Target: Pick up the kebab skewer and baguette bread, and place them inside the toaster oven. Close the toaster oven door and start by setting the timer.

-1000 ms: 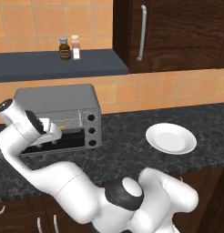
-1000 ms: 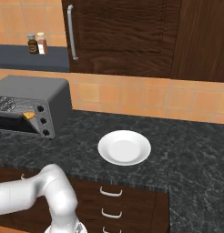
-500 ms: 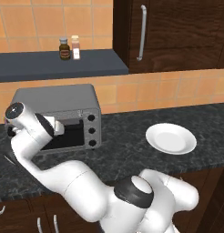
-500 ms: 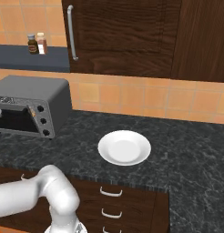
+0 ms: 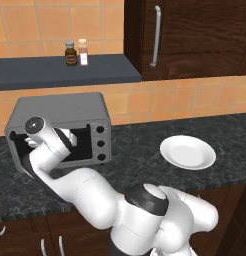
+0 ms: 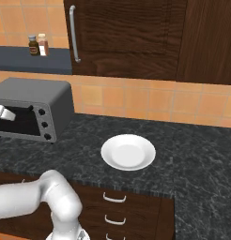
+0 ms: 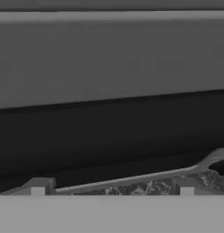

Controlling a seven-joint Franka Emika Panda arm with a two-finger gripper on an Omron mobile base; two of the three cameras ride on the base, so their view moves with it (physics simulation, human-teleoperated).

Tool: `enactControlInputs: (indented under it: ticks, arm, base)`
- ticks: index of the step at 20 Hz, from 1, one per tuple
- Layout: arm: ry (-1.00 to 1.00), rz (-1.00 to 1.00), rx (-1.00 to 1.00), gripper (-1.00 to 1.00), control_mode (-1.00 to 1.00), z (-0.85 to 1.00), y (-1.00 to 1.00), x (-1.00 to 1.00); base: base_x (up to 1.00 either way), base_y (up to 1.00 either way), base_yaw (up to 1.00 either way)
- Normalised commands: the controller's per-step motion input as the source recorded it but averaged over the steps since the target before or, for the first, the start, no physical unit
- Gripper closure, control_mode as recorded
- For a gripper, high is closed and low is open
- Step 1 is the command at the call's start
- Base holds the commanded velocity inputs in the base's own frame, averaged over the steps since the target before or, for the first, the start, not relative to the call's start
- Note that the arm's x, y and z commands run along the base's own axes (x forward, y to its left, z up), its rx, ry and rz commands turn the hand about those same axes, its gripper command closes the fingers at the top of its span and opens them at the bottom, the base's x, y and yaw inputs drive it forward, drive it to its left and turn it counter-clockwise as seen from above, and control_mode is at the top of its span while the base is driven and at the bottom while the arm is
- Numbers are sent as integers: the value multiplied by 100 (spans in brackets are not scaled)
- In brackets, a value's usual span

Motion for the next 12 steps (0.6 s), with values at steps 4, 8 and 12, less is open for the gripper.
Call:
enactControlInputs:
  ticks: [4,8,12]
  arm:
    - [-7,1,5,-100,-100,0,-9,-29]
    - [0,0,5,-100,-100,0,0,-77]
    - [-4,1,0,-100,-100,0,-4,-73]
  base:
    - [0,0,0]
    - [0,0,0]
    - [0,0,0]
